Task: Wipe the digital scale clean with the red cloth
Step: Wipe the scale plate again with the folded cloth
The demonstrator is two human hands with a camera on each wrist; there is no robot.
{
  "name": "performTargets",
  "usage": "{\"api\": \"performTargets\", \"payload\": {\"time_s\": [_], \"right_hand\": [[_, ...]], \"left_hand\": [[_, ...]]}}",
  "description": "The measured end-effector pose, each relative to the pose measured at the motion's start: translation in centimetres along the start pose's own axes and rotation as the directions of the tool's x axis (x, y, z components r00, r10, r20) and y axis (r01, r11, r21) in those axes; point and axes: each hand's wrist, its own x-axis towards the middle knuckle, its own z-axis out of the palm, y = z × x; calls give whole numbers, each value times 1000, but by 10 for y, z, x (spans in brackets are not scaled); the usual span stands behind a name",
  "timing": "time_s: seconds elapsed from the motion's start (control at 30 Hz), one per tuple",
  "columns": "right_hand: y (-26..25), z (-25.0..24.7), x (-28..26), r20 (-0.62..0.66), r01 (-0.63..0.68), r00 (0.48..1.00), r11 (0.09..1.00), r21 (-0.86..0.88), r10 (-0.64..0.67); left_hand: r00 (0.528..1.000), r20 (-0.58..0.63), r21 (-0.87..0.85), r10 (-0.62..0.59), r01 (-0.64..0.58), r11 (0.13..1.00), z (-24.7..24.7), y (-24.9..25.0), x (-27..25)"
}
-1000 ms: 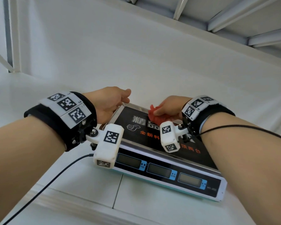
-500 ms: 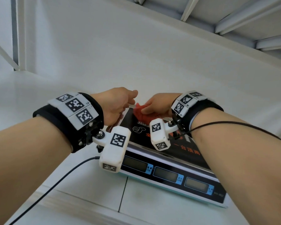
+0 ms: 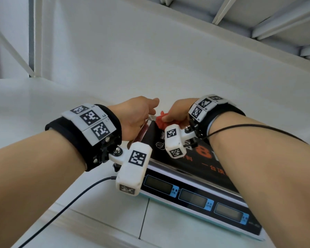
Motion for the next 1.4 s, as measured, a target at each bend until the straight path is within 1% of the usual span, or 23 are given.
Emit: {"api": "performTargets", "payload": {"time_s": [0.1,0.2,0.27,0.37,0.4,0.43,0.5,0.53,0.57,0.6,0.67,0.73,0.83,0.93,0.97,1.0,1.03,1.1,1.13,1.17,1.27,1.3,1.4], "right_hand": [[-7,7,8,67,77,994,991,112,-85],[-14,6,-3,156,143,976,987,79,-154],[-14,0,-18,259,178,944,976,125,-206],[-2,-13,-35,429,165,864,954,250,-262],[2,-16,-37,428,161,866,955,250,-259],[6,-17,-34,384,155,892,960,235,-239],[18,-17,-25,195,116,969,974,193,-154],[25,-16,-19,111,74,989,978,197,-97],[31,-14,-15,60,33,997,983,180,-44],[35,-11,-14,50,4,999,991,131,-11],[35,-5,-19,87,22,996,1000,17,-23],[26,-1,-27,135,85,988,996,-29,-80],[19,-1,-42,229,148,961,988,49,-156],[26,-7,-55,348,143,915,971,190,-203],[30,-11,-58,342,138,917,966,218,-208],[37,-13,-58,298,125,934,964,237,-195],[45,-16,-56,222,102,962,966,239,-157],[63,-18,-50,57,22,998,983,184,-32],[71,-17,-49,9,-29,1000,988,150,28],[77,-14,-49,-4,-60,998,992,107,61],[75,-4,-58,51,-17,998,996,-86,22],[70,-2,-61,78,8,997,997,-71,-2],[59,-3,-75,229,77,968,989,124,-104]], "left_hand": [[999,38,2,-21,20,1000,-2,-1,-1],[999,43,-17,-25,26,1000,-4,-1,-1],[999,44,-15,-32,33,999,-3,-1,-1],[999,21,8,-26,26,1000,-1,0,-5],[1000,19,19,-20,20,1000,-2,1,-5],[1000,18,33,-15,15,999,-3,1,-5],[1000,-2,65,1,-1,998,-4,1,-7],[1000,-17,85,6,-4,996,-4,1,-9],[999,-33,104,17,-13,995,-5,1,-8],[998,-51,119,25,-19,993,-7,1,-6],[997,-71,152,25,-14,988,-9,1,-6],[998,-66,151,-1,11,988,-9,1,-9],[997,-67,147,-42,51,988,0,2,-13],[995,-96,174,-15,31,984,7,1,-16],[994,-113,195,7,15,981,9,1,-15],[992,-123,217,25,2,976,11,0,-14],[990,-131,238,46,-14,971,12,-1,-13],[990,-131,280,48,-10,960,16,-1,-14],[993,-115,293,28,7,956,18,-1,-17],[996,-91,302,8,20,953,20,-1,-19],[997,-73,335,-9,33,942,25,-2,-23],[996,-86,338,2,27,941,27,-2,-23],[990,-137,371,18,35,928,32,-3,-20]]}}
